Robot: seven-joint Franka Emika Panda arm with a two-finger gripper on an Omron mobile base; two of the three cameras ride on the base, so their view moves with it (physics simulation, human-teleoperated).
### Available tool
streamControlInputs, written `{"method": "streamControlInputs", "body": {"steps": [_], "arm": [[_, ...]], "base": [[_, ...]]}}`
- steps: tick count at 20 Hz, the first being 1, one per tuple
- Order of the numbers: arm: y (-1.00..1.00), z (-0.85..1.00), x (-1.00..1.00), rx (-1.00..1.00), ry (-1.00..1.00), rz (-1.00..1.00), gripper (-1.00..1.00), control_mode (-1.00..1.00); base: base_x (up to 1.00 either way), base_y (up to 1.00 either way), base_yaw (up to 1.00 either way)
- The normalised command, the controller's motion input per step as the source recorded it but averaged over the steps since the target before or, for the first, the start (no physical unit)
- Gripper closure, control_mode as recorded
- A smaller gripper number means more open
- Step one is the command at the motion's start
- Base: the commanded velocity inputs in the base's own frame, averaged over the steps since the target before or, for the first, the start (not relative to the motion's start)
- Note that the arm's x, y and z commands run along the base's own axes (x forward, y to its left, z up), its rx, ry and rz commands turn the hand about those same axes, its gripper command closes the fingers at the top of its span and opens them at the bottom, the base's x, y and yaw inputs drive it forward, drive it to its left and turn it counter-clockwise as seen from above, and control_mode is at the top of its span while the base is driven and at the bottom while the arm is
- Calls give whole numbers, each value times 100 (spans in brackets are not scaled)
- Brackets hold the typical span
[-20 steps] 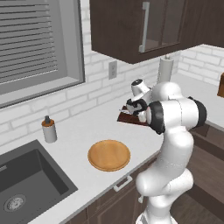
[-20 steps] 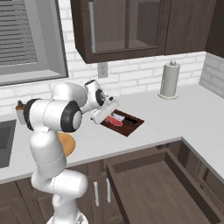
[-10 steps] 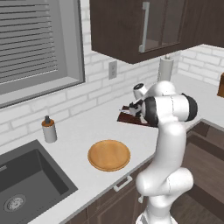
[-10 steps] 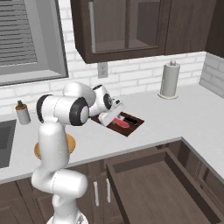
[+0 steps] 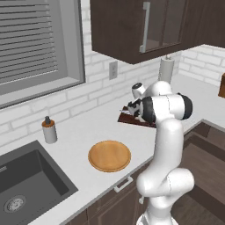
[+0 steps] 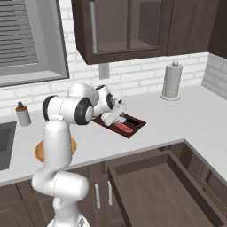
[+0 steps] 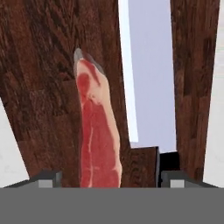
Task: Pick up the knife from the drawer and place it on the cutting board. Then place the meat from the plate to the cutting board.
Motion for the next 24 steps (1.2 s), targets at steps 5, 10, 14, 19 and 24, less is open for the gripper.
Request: {"method": "streamControlInputs", "body": {"steps": [5,10,14,19,24], "arm": [[0,27,-49,3,-28,0,-100,-100],[-13,66,-100,5,-77,0,-100,-100],[-23,78,-100,6,-86,0,-100,-100],[-34,89,-100,10,-85,0,-100,-100],[-50,99,-100,16,-79,0,-100,-100]], "base": [[0,0,0],[0,0,0],[0,0,0],[0,0,0],[0,0,0]]}}
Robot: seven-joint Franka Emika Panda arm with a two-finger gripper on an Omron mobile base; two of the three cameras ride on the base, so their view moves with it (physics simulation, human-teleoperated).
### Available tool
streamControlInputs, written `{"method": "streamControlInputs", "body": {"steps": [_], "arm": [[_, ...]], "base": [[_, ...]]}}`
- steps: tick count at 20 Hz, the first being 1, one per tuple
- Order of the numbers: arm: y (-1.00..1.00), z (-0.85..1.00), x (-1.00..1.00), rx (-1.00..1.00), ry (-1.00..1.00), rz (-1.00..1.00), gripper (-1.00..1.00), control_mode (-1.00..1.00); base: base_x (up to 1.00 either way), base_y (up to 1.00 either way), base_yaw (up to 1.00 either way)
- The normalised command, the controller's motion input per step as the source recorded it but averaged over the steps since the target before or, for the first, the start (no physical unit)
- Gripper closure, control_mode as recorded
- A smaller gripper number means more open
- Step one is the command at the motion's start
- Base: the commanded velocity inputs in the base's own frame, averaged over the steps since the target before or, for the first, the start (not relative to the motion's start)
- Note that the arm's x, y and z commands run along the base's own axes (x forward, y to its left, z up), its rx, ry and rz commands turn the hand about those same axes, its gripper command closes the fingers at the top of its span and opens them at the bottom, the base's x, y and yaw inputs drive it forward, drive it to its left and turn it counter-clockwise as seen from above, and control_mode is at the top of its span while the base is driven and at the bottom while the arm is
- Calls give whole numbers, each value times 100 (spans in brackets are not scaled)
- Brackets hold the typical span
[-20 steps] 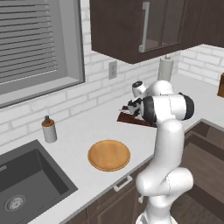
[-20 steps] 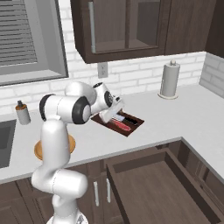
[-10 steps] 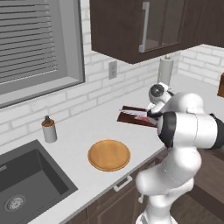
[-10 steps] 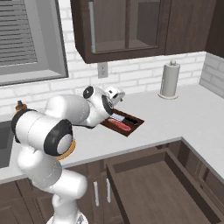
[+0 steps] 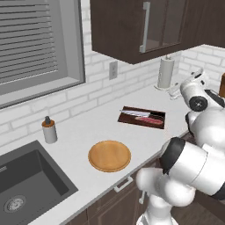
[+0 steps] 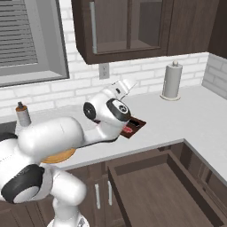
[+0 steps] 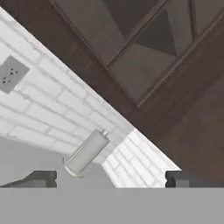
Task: Pick up the knife from the drawer and place it on the cutting board. Then place the meat from the plate to the cutting board.
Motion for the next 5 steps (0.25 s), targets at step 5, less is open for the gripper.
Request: {"method": "streamControlInputs", "body": {"steps": [5], "arm": [[-72,100,-100,21,-66,0,-100,-100]], "base": [[0,0,0]]}}
